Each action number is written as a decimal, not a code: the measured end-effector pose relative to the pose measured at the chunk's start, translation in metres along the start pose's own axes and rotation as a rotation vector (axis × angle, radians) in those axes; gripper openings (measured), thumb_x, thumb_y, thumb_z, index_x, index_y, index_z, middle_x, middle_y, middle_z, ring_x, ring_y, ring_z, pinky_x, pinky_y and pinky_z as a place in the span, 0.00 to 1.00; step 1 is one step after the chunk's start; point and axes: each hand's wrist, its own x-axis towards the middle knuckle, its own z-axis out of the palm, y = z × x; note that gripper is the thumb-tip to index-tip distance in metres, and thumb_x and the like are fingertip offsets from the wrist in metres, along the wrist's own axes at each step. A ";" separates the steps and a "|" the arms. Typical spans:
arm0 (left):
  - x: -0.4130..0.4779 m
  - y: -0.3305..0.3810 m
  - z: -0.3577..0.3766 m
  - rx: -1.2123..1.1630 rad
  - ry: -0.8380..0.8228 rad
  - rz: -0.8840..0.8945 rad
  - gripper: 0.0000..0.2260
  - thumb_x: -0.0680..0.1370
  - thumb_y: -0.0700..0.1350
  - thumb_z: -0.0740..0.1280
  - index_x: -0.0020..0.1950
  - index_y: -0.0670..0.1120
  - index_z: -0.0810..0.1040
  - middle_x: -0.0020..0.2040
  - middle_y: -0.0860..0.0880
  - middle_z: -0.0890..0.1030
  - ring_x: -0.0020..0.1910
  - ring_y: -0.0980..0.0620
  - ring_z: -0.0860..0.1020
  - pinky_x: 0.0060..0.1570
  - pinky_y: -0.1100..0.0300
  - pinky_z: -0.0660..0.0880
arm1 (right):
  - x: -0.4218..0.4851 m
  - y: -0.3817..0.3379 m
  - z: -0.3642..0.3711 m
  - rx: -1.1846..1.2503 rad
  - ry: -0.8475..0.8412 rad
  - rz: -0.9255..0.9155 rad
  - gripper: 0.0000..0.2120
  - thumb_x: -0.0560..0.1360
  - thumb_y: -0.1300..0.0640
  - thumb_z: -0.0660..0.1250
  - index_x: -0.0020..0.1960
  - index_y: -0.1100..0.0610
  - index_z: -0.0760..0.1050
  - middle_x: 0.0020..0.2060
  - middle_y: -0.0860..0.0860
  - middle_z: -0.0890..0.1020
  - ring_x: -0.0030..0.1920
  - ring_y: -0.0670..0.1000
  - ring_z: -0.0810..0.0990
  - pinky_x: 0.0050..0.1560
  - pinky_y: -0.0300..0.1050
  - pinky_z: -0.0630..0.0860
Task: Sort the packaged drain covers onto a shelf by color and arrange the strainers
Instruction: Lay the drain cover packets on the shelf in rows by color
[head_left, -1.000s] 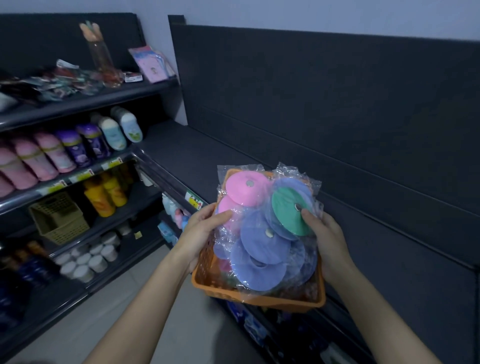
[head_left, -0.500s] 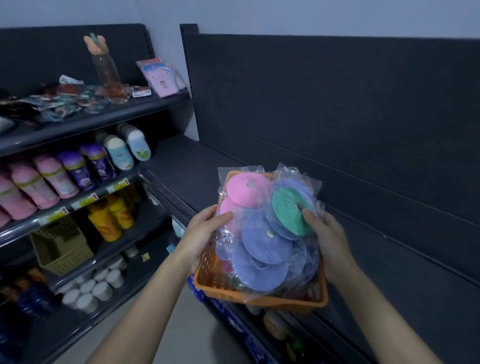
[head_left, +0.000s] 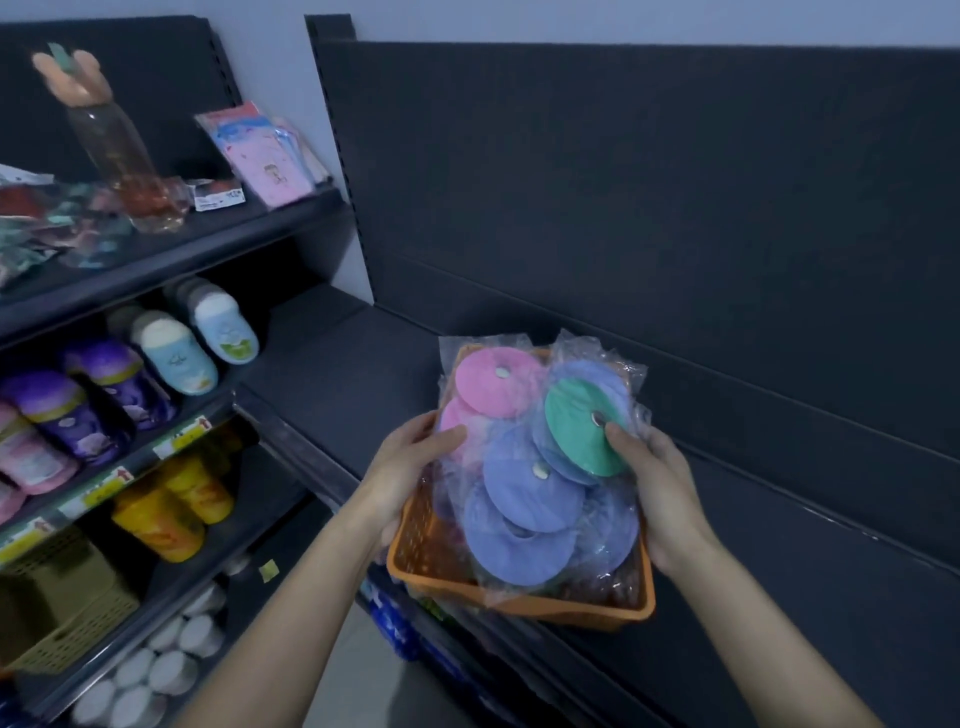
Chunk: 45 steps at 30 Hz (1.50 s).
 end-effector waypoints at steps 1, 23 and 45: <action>0.010 0.004 -0.006 0.011 -0.019 -0.001 0.17 0.71 0.40 0.71 0.60 0.39 0.77 0.57 0.35 0.80 0.56 0.34 0.78 0.60 0.37 0.72 | 0.004 0.002 0.006 -0.003 0.024 -0.003 0.15 0.74 0.57 0.69 0.58 0.60 0.76 0.51 0.58 0.83 0.52 0.59 0.82 0.58 0.61 0.76; 0.134 0.039 -0.053 0.364 -0.415 -0.111 0.12 0.76 0.42 0.67 0.59 0.45 0.79 0.54 0.43 0.83 0.53 0.41 0.81 0.57 0.45 0.76 | 0.037 0.046 0.068 0.056 0.499 -0.074 0.16 0.73 0.55 0.70 0.58 0.59 0.75 0.49 0.58 0.84 0.47 0.58 0.84 0.46 0.52 0.79; 0.120 0.038 -0.014 0.983 -0.232 0.352 0.19 0.74 0.49 0.70 0.63 0.50 0.72 0.59 0.58 0.74 0.61 0.56 0.72 0.55 0.64 0.69 | 0.002 0.024 0.044 -0.731 0.687 -0.330 0.35 0.72 0.54 0.71 0.74 0.53 0.59 0.68 0.39 0.65 0.69 0.40 0.62 0.66 0.33 0.58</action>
